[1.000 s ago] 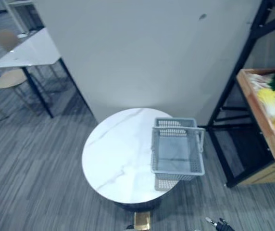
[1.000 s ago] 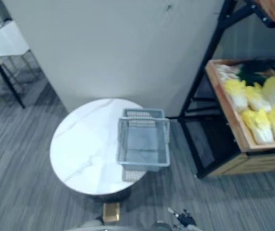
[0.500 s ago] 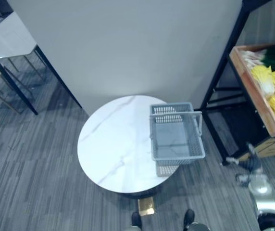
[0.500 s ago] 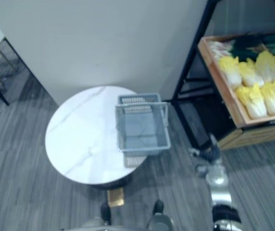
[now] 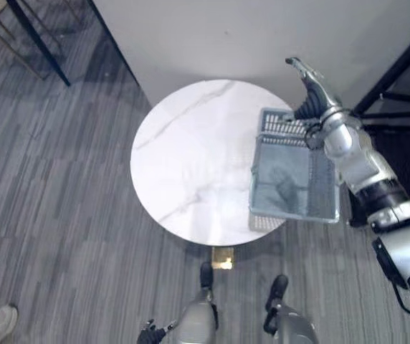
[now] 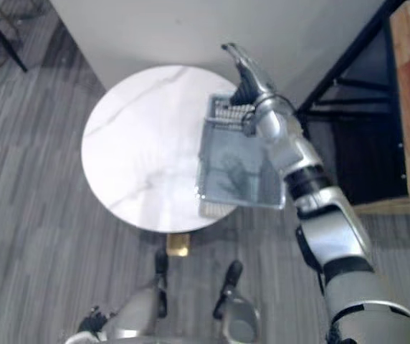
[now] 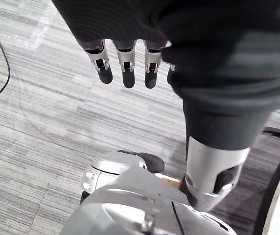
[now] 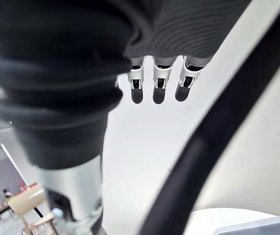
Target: Pick vegetable in the basket
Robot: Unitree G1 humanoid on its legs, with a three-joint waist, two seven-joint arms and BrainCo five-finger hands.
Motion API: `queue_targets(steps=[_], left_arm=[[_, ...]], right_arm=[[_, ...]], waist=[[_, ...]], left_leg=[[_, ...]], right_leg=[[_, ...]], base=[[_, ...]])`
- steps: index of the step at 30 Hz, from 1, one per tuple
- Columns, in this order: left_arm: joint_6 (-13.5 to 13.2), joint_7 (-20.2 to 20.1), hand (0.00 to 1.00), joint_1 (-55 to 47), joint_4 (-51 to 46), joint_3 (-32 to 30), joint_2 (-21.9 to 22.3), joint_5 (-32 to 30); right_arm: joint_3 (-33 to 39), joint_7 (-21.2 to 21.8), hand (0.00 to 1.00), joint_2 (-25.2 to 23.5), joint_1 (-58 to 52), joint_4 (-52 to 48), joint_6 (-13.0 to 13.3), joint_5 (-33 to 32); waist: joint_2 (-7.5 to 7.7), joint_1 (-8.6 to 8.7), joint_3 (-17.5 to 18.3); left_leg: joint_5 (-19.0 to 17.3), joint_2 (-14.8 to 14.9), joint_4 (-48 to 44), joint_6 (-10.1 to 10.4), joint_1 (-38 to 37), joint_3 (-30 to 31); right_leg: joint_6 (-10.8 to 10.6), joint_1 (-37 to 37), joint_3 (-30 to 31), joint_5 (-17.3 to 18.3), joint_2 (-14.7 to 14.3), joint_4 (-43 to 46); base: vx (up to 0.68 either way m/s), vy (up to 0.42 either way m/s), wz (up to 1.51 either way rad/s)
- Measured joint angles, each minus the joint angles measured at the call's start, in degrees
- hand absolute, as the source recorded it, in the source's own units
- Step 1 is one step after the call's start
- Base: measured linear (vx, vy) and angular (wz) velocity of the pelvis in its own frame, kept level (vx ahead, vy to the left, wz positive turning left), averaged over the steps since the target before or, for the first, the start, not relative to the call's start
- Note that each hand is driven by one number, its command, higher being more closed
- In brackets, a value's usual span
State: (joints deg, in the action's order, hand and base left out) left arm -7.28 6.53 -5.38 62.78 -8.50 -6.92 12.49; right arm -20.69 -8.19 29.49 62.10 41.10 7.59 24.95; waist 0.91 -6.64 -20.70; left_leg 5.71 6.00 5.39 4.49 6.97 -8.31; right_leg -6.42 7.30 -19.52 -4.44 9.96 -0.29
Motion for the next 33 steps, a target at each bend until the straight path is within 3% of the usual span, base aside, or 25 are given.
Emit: queue_targets(steps=[3,14,25,28,33], left_arm=[[-0.1,0.1,0.00,0.9,-0.1,0.1,0.0,0.3],[-1.2,0.6,0.00,1.9,-0.4,2.7,-0.8,0.8],[-1.4,1.5,0.00,3.1,-1.3,4.5,-1.2,0.8],[-1.4,1.7,0.00,3.1,-1.2,4.5,-1.2,0.8],[-1.3,1.8,0.00,3.1,-1.2,4.5,-1.4,0.7]], right_arm=[[0.0,0.0,0.00,0.0,1.5,3.5,-1.1,0.2],[0.6,0.0,0.00,3.6,4.9,11.6,-2.1,4.4],[-0.1,0.1,0.00,5.6,2.7,9.4,-1.9,4.5],[-1.8,1.3,0.00,5.8,1.7,8.0,-1.1,4.8],[-3.4,2.3,0.00,7.7,-1.2,4.2,-0.6,6.2]], waist=[[0.04,-0.59,-1.3],[0.19,0.12,-3.3],[0.22,0.49,-3.3],[0.25,1.46,-3.3],[0.25,1.68,-3.3]], left_leg=[[0.1,-0.1,0.0,0.0,0.3,0.6],[0.6,-0.1,0.0,-0.1,1.4,1.3],[0.6,-0.1,0.1,-0.1,1.4,0.5],[0.6,0.0,0.1,-0.1,1.4,0.1],[0.6,0.2,0.1,-0.1,1.3,-0.4]], right_leg=[[0.0,0.0,-0.4,0.0,0.1,0.0],[0.0,0.6,-0.5,0.0,0.1,0.1],[0.0,1.3,0.5,0.0,0.0,0.4],[0.0,1.5,0.9,0.0,0.0,0.4],[0.2,1.7,1.3,-0.2,-0.2,0.4]], base=[[0.03,0.015,0.10],[0.01,0.006,0.03],[0.01,0.007,-0.03],[0.01,0.006,-0.04],[0.02,0.002,-0.06]])
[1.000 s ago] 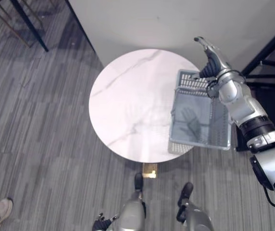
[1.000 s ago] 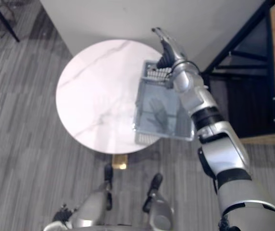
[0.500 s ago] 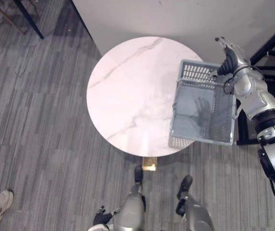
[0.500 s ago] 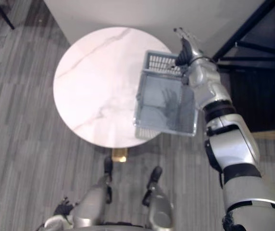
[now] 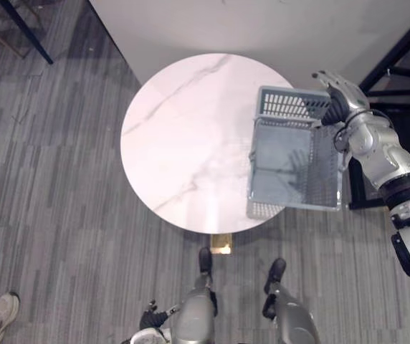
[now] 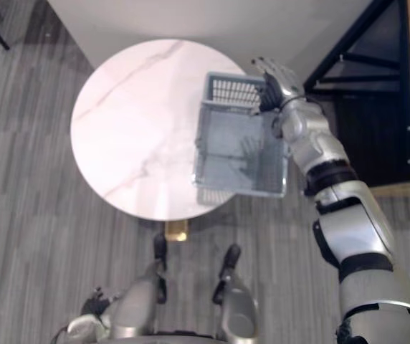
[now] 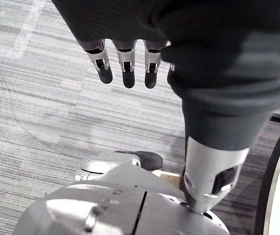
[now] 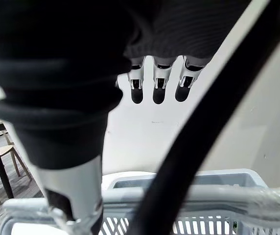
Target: Pick vegetable in the basket
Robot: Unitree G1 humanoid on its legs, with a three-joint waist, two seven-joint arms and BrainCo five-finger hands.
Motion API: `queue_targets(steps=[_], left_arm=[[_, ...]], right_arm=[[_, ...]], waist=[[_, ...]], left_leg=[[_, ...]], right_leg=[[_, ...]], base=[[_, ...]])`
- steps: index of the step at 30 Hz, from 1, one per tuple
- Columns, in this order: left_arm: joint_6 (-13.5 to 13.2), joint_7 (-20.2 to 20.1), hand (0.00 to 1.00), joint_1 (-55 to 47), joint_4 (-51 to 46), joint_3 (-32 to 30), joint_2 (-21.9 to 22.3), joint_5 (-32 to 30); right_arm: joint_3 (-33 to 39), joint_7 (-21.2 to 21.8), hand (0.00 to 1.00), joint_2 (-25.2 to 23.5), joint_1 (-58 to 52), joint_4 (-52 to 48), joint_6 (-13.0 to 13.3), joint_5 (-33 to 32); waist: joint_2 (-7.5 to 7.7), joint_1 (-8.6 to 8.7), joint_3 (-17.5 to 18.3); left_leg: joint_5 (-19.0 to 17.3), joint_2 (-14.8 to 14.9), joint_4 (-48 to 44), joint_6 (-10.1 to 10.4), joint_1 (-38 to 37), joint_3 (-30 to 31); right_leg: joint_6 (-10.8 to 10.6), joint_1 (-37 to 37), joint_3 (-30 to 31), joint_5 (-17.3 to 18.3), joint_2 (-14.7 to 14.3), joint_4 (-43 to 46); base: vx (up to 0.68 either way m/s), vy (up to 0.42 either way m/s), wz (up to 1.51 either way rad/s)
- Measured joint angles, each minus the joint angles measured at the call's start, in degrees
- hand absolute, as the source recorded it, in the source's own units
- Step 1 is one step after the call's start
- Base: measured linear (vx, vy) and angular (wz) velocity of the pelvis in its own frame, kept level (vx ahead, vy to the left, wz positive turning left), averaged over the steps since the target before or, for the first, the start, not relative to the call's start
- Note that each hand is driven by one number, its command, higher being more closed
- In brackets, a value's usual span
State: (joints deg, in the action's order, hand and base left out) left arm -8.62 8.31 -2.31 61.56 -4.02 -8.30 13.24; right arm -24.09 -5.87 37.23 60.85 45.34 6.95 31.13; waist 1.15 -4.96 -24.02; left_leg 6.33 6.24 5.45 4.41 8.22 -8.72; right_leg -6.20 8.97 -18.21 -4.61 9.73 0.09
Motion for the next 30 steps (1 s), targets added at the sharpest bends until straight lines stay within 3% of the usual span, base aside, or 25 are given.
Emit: queue_targets(steps=[14,30], left_arm=[[0.0,0.0,0.00,0.0,0.0,-0.3,-0.4,-0.5],[-0.8,0.0,0.00,0.4,-0.1,0.3,-0.8,-0.4]], right_arm=[[-1.2,1.3,0.00,0.6,-2.6,-2.5,1.3,0.1],[0.1,0.9,0.00,0.5,-1.9,5.2,0.6,0.5]], waist=[[0.04,0.22,0.0],[-0.01,0.15,-0.1]], left_leg=[[0.2,1.1,0.0,0.3,-0.2,-1.4],[1.3,1.3,0.1,0.6,2.7,1.2]], right_leg=[[0.6,0.8,1.7,-0.5,-1.2,-0.1],[0.8,2.1,-0.4,-0.6,-1.5,-0.3]], base=[[0.00,-0.003,-0.06],[0.01,0.000,0.06]])
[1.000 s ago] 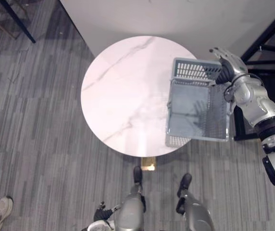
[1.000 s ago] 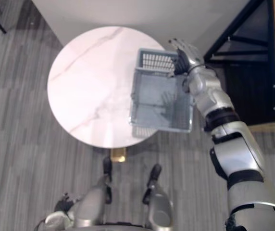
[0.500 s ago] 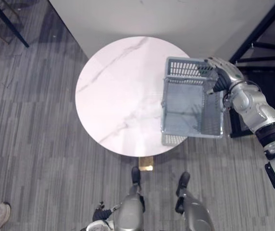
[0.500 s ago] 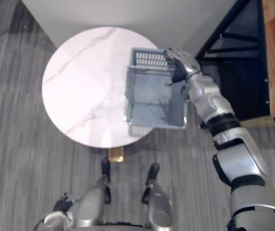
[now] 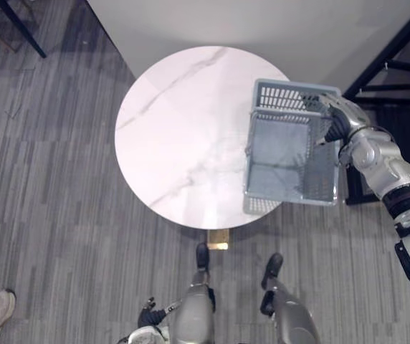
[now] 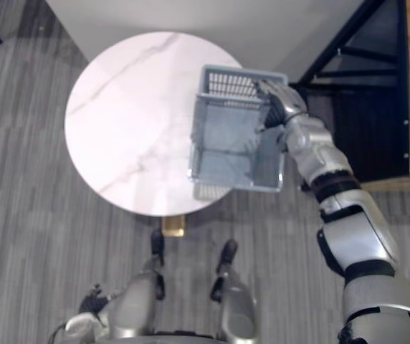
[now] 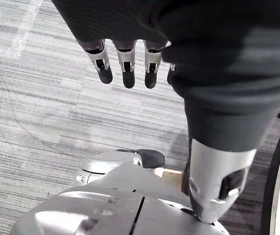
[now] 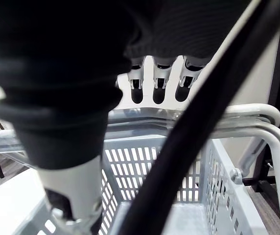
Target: Pick vegetable in the basket
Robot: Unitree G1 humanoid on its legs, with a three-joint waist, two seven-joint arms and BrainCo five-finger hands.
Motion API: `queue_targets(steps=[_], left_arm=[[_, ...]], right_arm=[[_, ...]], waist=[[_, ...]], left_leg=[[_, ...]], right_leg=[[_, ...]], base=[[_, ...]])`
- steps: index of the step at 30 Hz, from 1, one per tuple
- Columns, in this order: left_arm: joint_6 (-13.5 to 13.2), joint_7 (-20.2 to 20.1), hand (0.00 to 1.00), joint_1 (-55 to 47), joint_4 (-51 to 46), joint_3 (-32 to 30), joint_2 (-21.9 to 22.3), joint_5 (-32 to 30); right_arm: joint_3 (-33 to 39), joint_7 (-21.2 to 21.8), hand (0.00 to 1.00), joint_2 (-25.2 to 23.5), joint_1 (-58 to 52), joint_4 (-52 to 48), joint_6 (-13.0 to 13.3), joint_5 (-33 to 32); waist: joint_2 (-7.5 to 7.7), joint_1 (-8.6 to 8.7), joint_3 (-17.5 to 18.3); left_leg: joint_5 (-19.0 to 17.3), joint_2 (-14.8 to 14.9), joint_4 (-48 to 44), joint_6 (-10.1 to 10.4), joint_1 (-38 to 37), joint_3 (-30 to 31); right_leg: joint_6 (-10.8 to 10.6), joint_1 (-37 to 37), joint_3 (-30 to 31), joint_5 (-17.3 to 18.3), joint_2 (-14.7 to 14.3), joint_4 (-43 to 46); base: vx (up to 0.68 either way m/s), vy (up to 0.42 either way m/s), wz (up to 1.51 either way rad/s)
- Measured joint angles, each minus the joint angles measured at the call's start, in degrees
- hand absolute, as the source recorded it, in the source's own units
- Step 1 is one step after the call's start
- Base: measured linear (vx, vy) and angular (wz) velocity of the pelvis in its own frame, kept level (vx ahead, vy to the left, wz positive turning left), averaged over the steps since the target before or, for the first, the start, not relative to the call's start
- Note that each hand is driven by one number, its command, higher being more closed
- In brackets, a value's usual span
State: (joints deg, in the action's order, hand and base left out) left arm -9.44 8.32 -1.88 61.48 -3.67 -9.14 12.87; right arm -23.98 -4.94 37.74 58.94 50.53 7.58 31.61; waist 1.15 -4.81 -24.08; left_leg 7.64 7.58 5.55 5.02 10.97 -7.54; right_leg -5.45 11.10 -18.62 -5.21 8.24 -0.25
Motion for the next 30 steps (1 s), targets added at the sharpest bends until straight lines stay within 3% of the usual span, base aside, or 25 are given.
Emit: queue_targets(steps=[13,22,30], left_arm=[[-0.4,0.3,0.00,0.6,-0.6,1.8,-0.1,0.4],[-0.4,0.6,0.00,1.3,-0.6,3.3,-0.2,0.4],[-0.4,0.6,0.00,1.6,-0.6,3.4,-0.1,0.4]], right_arm=[[4.8,-2.0,0.00,-1.4,3.6,6.7,-2.1,0.0],[5.7,-2.1,0.00,-2.3,4.6,6.9,-2.2,0.0],[5.6,-2.1,0.00,-3.2,4.6,7.1,-2.3,0.0]], waist=[[-0.78,-0.35,-1.4],[-1.79,-0.35,-1.9],[-1.81,-1.19,-2.0]], left_leg=[[0.4,-0.1,0.0,0.1,1.3,0.6],[0.8,0.0,0.0,0.2,1.8,1.6],[0.8,0.0,0.0,0.2,1.8,1.6]], right_leg=[[0.1,0.8,-0.6,-0.1,0.0,-0.2],[0.1,0.7,-1.5,-0.1,0.0,-0.2],[0.1,0.6,-1.6,-0.1,0.0,-0.2]], base=[[0.02,0.001,0.02],[0.00,-0.001,0.04],[0.00,0.000,0.00]])
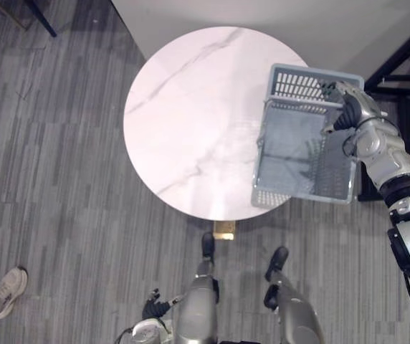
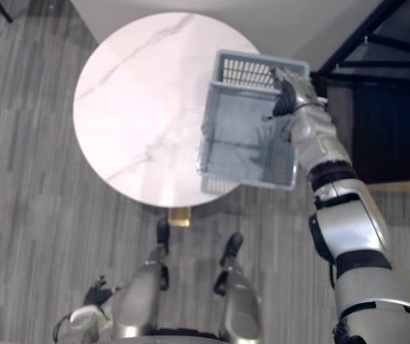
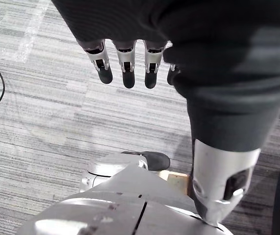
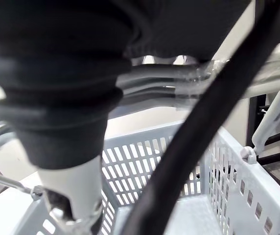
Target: Pick vegetable in the basket
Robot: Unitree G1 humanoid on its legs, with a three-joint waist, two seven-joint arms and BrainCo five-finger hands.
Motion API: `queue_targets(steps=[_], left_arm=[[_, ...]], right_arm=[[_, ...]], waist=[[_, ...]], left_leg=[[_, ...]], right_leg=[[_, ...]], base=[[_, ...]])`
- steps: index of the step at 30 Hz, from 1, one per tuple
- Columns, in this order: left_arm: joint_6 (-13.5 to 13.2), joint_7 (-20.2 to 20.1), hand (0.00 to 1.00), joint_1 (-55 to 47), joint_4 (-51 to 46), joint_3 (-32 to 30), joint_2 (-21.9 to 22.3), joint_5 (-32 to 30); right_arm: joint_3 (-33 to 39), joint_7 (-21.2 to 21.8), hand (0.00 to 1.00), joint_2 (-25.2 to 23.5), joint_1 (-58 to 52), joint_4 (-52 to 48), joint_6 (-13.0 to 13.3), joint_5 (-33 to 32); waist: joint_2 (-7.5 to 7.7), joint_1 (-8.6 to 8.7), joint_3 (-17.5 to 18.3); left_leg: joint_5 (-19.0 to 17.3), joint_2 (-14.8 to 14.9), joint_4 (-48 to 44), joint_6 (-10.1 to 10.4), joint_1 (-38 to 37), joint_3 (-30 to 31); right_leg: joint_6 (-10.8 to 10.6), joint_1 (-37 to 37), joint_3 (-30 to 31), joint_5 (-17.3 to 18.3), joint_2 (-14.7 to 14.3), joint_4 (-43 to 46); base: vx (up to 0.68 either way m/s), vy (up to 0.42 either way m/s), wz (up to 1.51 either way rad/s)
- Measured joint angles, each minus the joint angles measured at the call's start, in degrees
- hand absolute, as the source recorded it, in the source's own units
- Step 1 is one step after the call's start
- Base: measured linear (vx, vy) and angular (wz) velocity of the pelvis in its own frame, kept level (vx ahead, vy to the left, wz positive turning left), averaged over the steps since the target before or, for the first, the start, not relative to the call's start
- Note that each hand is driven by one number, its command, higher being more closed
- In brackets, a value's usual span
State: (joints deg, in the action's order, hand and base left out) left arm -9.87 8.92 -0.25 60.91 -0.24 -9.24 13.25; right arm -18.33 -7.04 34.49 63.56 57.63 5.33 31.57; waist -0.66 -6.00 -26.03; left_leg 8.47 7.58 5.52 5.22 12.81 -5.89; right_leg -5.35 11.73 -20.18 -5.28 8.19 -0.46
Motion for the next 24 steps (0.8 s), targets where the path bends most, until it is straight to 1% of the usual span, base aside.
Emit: queue_targets(steps=[2,3,16,18,20,24], left_arm=[[0.0,0.0,0.00,0.1,0.0,0.0,0.0,0.0],[0.0,0.0,0.00,0.1,0.0,0.0,0.0,0.0],[0.0,0.3,0.00,0.4,0.0,0.5,0.0,0.0],[0.0,0.5,0.00,0.4,0.0,0.5,0.0,0.0],[0.0,0.9,0.00,0.5,0.0,0.6,0.0,0.0],[0.5,1.6,0.00,1.1,0.2,1.0,0.2,-0.5]], right_arm=[[0.0,0.0,0.00,0.0,0.0,0.0,0.0,0.0],[0.0,0.0,1.00,0.0,0.0,0.0,0.0,0.0],[0.0,0.0,1.00,-0.8,0.9,1.8,-0.1,0.0],[0.0,0.0,1.00,-1.4,0.9,2.0,-0.7,0.3],[-0.1,0.0,1.00,-1.9,0.9,2.0,-1.2,1.9],[-0.5,0.2,1.00,-2.0,0.9,2.6,-1.4,2.3]], waist=[[0.00,-0.41,0.0],[0.00,-0.47,0.0],[0.00,-0.87,0.0],[0.00,-0.90,0.0],[0.00,-0.92,0.0],[0.01,-1.16,0.0]], left_leg=[[0.0,0.0,0.0,0.0,0.0,0.0],[0.0,0.0,0.0,0.0,0.0,0.0],[0.4,0.0,0.0,0.0,0.0,0.6],[0.4,0.1,0.0,0.0,0.0,0.6],[0.4,0.1,0.0,0.0,0.0,0.5],[0.5,0.1,0.0,0.0,-0.1,0.5]], right_leg=[[0.0,0.0,0.0,0.0,0.0,0.0],[0.0,0.0,0.0,0.0,0.0,0.0],[0.0,-0.2,-0.6,0.0,0.0,0.2],[0.0,-0.2,-0.6,0.0,0.0,0.3],[0.0,-0.2,-0.6,0.0,0.0,0.3],[0.0,-0.3,-0.6,0.0,0.0,0.4]], base=[[0.00,0.000,0.00],[0.00,0.000,0.00],[0.00,0.000,0.00],[0.00,0.000,0.00],[0.00,0.000,0.00],[0.00,0.000,0.00]])
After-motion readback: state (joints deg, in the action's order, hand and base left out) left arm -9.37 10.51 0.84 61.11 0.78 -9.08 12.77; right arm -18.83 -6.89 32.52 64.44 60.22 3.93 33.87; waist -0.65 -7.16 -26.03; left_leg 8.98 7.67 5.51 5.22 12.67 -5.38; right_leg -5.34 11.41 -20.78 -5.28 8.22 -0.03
